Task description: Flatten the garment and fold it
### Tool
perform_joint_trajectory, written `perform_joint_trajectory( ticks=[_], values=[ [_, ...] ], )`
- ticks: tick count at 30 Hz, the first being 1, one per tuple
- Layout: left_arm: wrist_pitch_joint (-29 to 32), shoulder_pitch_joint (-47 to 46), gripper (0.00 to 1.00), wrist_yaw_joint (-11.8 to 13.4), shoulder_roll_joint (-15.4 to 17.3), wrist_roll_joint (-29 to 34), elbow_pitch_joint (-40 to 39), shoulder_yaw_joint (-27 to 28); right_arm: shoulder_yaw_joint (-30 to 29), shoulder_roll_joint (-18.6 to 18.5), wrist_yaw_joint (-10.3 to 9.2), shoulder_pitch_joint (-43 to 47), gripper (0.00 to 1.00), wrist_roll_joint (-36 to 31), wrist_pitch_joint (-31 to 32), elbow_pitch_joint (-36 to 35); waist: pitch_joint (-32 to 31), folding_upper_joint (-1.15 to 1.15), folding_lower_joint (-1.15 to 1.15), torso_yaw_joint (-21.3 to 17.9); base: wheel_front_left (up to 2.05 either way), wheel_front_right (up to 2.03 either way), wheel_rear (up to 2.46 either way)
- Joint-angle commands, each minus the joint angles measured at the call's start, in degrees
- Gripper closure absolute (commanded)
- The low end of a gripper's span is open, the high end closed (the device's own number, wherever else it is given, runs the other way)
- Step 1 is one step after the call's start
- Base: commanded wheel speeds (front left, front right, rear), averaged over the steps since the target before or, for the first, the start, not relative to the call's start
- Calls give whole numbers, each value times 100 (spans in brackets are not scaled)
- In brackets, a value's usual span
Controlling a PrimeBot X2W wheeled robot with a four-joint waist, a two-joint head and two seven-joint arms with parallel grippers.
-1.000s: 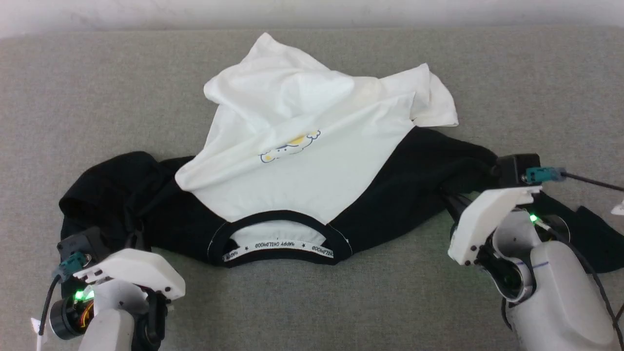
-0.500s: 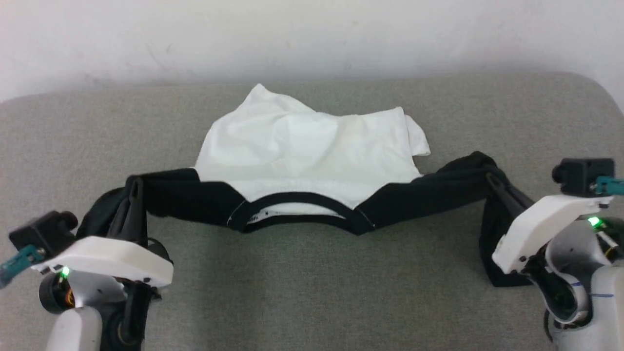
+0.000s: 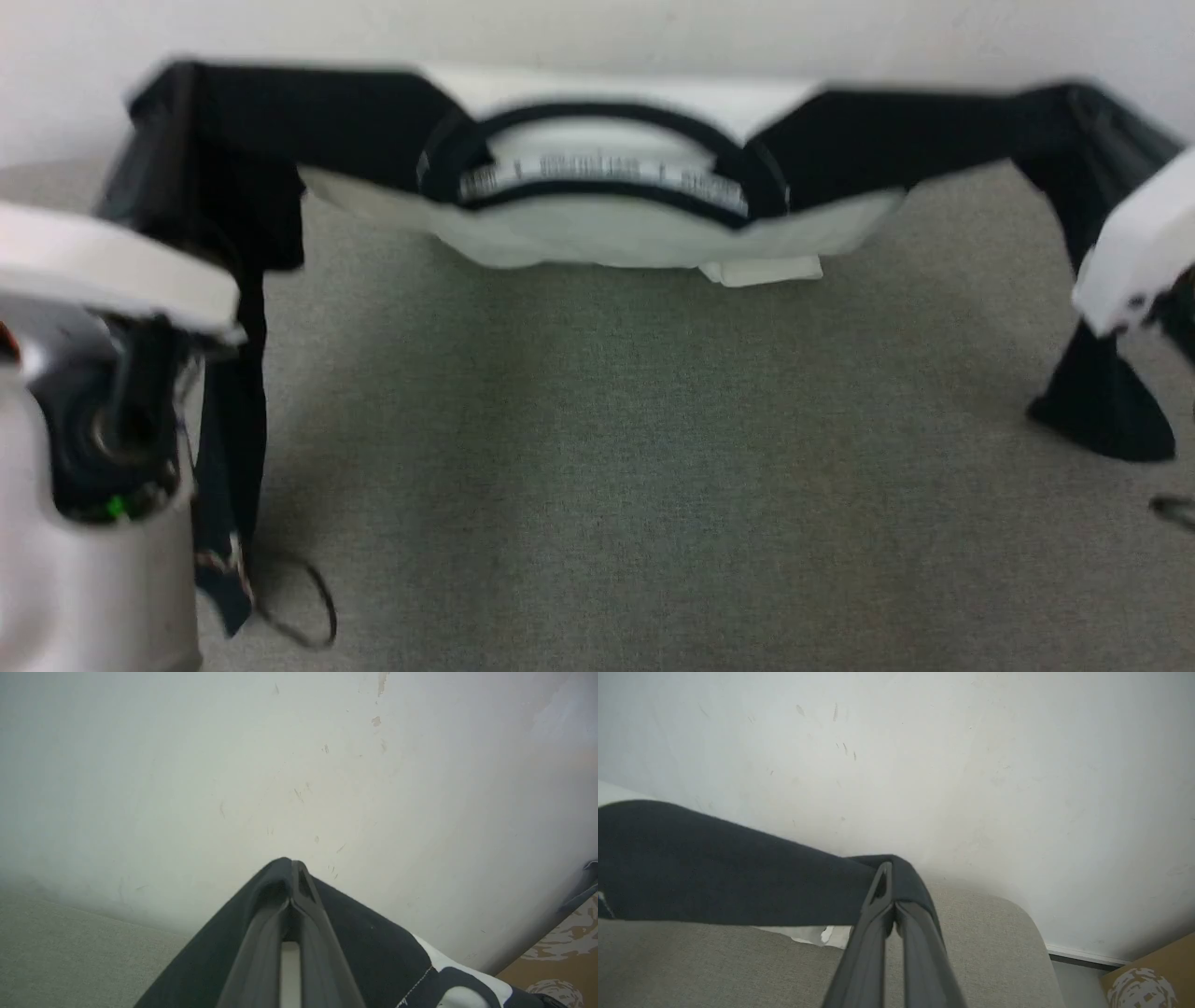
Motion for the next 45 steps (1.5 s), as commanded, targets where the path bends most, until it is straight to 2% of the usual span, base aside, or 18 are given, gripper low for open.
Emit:
perform_joint_trajectory(
  ticks=[1, 6, 11, 14, 18, 21, 27, 31, 35, 45],
  values=[
    [16, -368, 100, 80, 34, -36, 98, 73, 81, -100, -5, -359, 100, 6, 43, 102, 391, 0, 0, -41, 0, 0, 0],
    [-1, -1724, 100, 261, 212, 147, 655, 110, 499, -437, -5, -1811, 100, 35, 96, 673, 1081, 0, 0, -124, 0, 0, 0],
    [-286, -3130, 100, 394, 302, 402, 1392, 109, 996, -816, -5, -3246, 100, -313, -200, 1407, 1722, 0, 0, -155, 0, 0, 0],
    [-538, -3865, 100, 430, 317, 526, 1807, 112, 1225, -921, -5, -3987, 100, -523, -450, 1854, 2019, 0, 0, -181, 0, 0, 0],
    [-824, -4676, 100, 440, 436, 679, 2250, 144, 1363, -885, -5, -4911, 100, -888, -886, 2342, 2346, 0, 0, -237, 0, 0, 0],
    [-1146, -5240, 100, 456, 461, 725, 2495, 243, 1238, -754, -5, -5550, 100, -1166, -1236, 2678, 2524, 0, 0, -245, 0, 0, 0],
    [-1869, -6033, 100, 194, 377, 615, 2797, 393, 848, -500, -5, -6499, 100, -1633, -1901, 3306, 2756, 0, 0, -232, 0, 0, 0],
    [-2033, -6110, 100, -50, 402, 642, 3111, 275, 768, -383, -5, -6594, 100, -1754, -2186, 3694, 2802, 0, 0, -208, 0, 0, 0],
    [-2055, -5755, 100, -167, 466, 743, 3541, 144, 872, -326, -5, -6233, 100, -1676, -2375, 4098, 2768, 0, 0, -180, 0, 0, 0],
    [-1928, -3727, 100, -392, 735, 1257, 4249, -429, 1553, -372, -5, -4583, 100, -875, -2704, 4651, 2117, 0, 0, -80, 0, 0, 0]
  ],
)
